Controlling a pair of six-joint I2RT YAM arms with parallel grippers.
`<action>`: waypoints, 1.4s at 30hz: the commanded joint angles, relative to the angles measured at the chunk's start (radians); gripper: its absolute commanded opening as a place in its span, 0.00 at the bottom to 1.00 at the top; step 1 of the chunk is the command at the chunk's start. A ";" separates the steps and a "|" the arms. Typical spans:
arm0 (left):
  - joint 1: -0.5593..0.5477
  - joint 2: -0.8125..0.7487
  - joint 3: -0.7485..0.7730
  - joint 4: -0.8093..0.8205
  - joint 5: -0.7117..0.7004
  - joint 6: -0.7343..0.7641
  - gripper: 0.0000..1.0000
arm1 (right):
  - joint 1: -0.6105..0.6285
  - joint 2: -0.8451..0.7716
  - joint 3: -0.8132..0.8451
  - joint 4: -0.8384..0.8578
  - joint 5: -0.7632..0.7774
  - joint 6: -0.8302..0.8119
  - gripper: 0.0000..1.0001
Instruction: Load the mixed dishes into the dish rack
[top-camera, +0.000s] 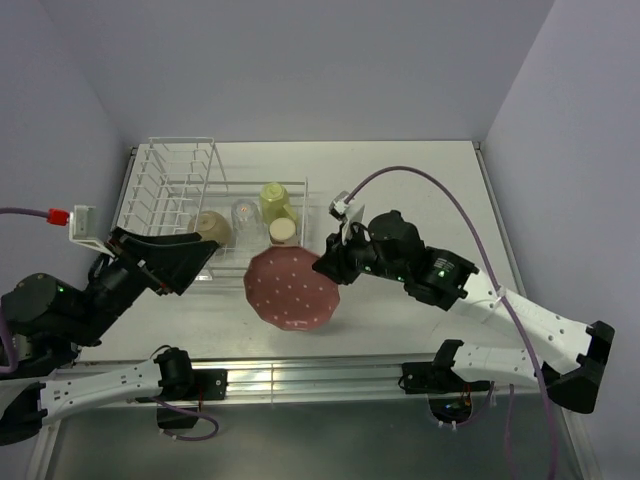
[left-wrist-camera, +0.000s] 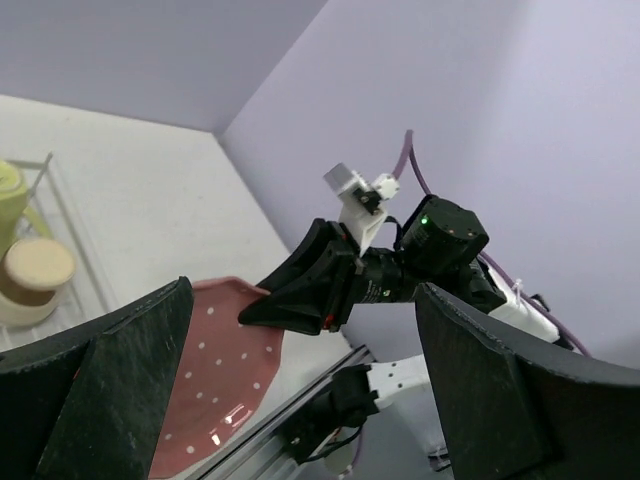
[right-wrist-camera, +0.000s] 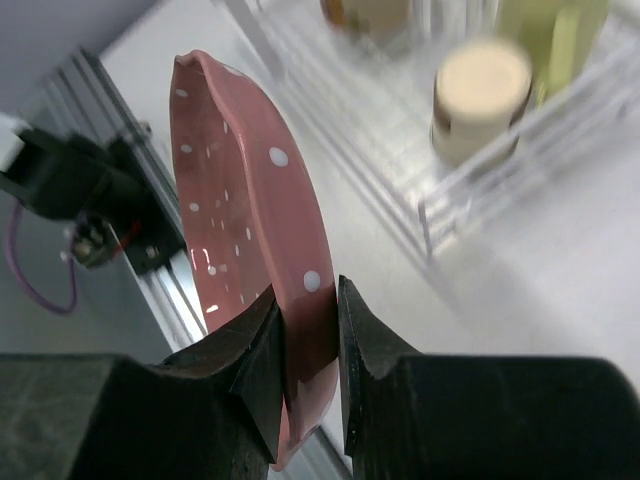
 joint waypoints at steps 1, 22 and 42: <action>-0.003 0.000 0.021 0.117 0.066 0.049 0.98 | 0.041 -0.013 0.172 0.117 0.107 -0.057 0.00; -0.003 -0.209 -0.100 0.440 0.284 0.140 0.99 | 0.262 0.422 0.672 0.531 0.501 -0.710 0.00; -0.003 -0.240 -0.071 0.401 0.473 0.197 0.99 | 0.310 0.855 1.229 0.450 0.380 -0.920 0.00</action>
